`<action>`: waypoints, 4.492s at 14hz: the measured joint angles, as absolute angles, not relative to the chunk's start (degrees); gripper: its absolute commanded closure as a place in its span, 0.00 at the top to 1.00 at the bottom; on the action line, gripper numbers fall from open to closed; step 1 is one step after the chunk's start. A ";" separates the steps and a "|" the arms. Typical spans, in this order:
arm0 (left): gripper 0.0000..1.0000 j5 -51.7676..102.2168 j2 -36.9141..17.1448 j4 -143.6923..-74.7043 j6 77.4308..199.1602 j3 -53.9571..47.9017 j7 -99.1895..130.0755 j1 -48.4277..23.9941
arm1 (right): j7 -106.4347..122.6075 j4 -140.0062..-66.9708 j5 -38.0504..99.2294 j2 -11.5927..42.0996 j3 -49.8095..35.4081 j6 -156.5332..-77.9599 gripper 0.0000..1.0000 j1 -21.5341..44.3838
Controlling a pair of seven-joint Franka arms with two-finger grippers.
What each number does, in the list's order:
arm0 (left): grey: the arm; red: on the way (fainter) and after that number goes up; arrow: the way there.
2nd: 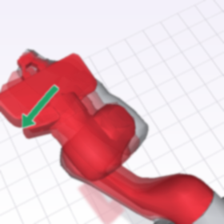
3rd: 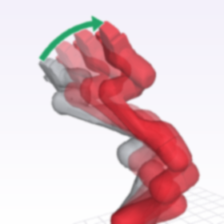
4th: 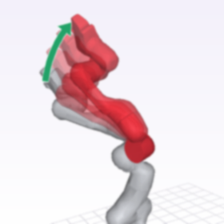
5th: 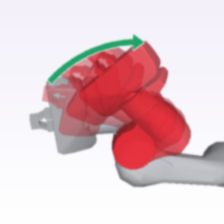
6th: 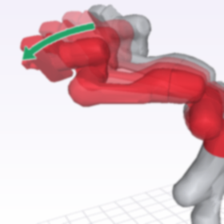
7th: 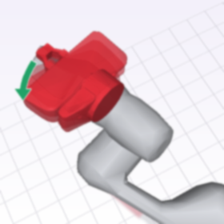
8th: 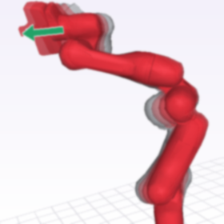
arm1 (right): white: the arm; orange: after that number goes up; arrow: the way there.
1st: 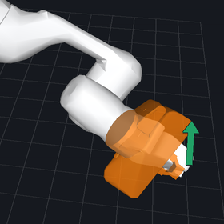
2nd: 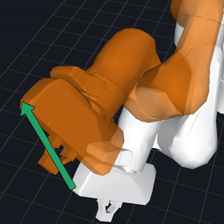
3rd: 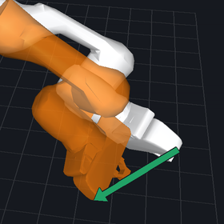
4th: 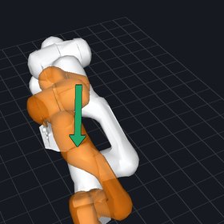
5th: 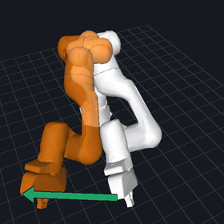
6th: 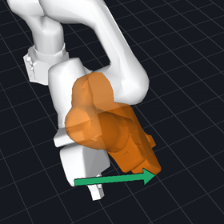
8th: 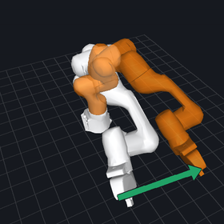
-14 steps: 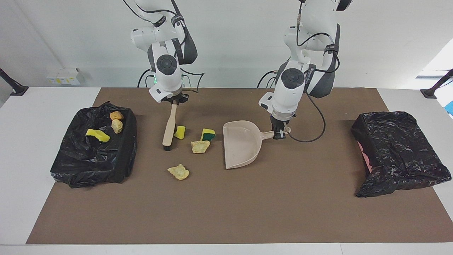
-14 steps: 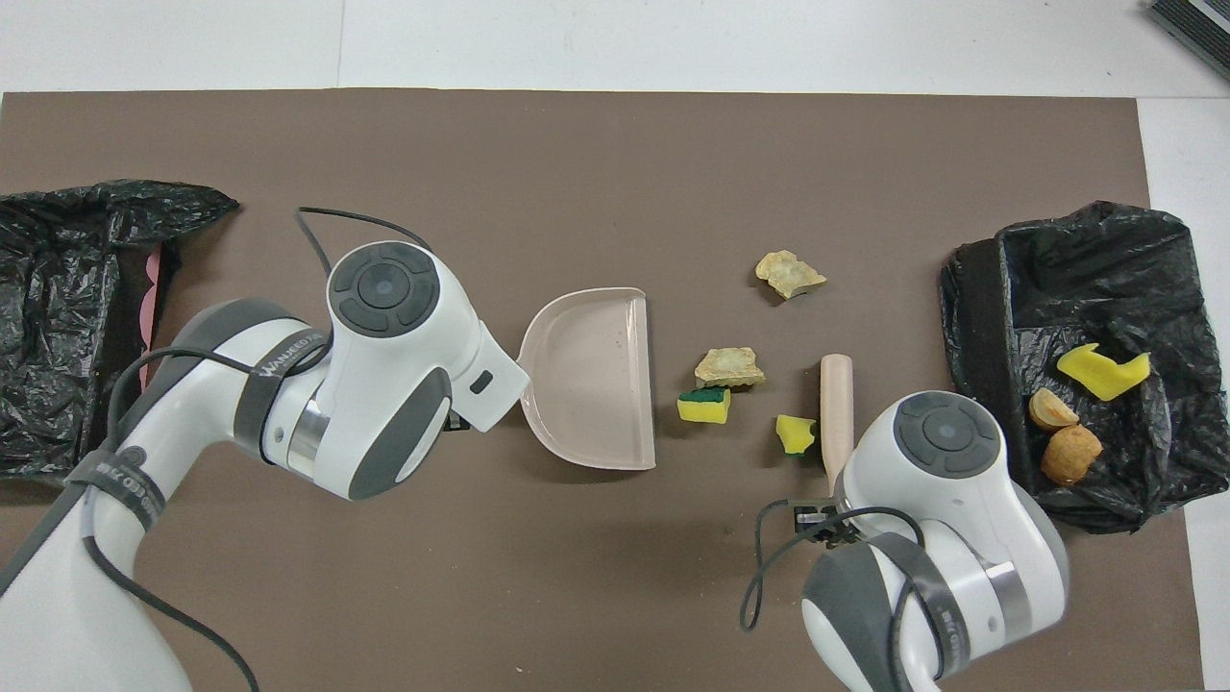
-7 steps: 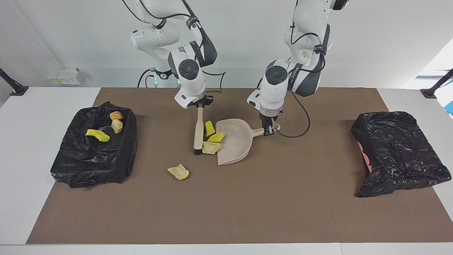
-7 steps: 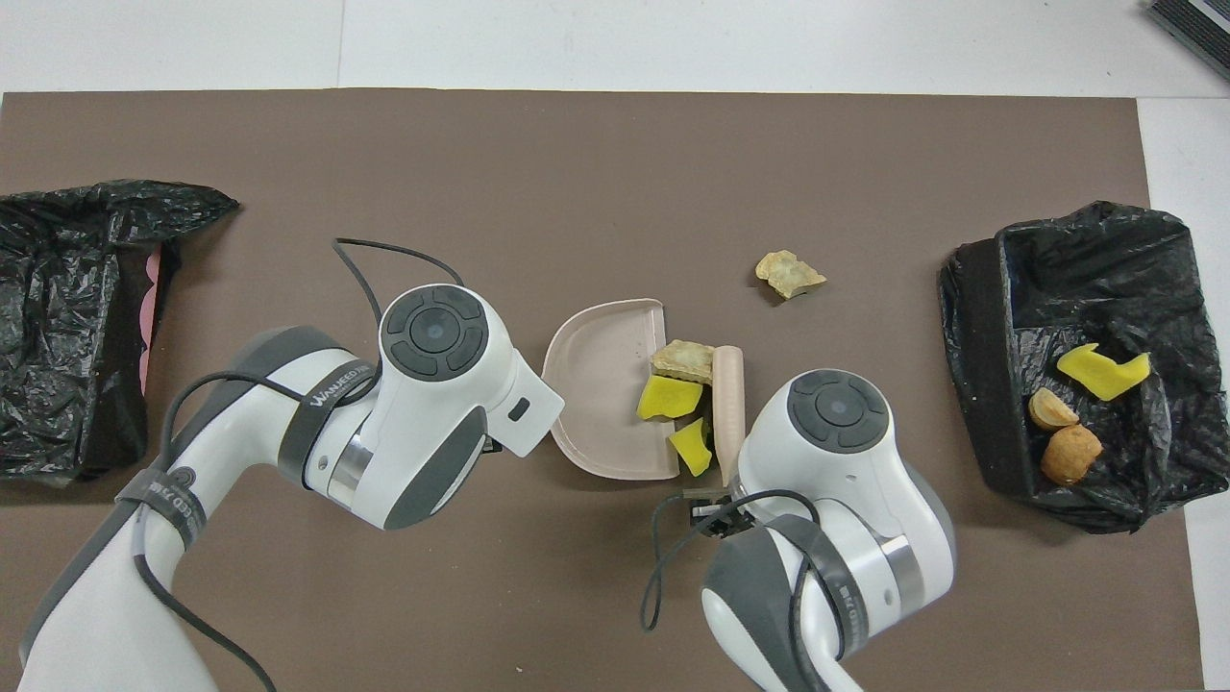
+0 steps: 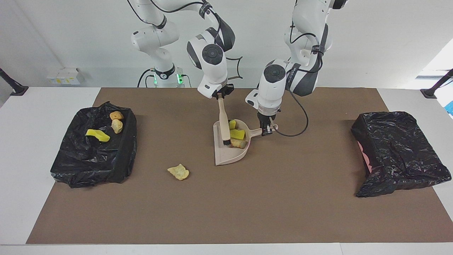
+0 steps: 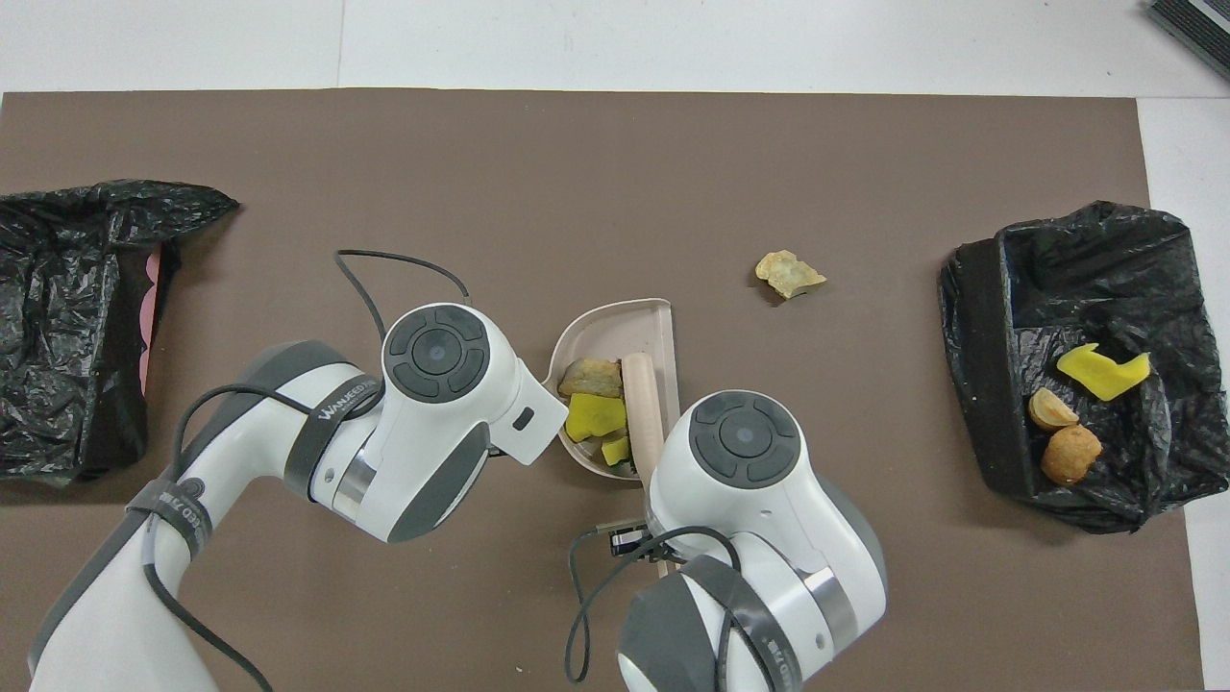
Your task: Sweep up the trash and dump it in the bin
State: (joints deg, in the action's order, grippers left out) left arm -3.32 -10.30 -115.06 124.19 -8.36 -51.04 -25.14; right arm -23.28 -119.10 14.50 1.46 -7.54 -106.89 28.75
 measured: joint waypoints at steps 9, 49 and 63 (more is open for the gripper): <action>0.00 -3.32 -10.28 -115.74 127.20 -7.78 -51.23 -23.12 | -18.84 -111.47 -5.87 7.73 -6.76 -105.85 0.00 19.93; 0.00 -3.30 -10.33 -116.01 128.70 -7.71 -54.01 -20.58 | -19.98 -108.51 10.89 6.67 -7.30 -93.53 0.00 19.89; 0.00 16.34 -10.87 -107.26 124.55 -7.39 -74.35 -6.32 | -40.31 -119.12 14.47 0.11 -8.45 -101.59 0.00 35.66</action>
State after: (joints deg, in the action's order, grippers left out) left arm 16.34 -10.87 -107.26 124.55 -7.39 -74.35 -6.32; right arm -40.31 -119.12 14.47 0.11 -8.45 -101.59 35.66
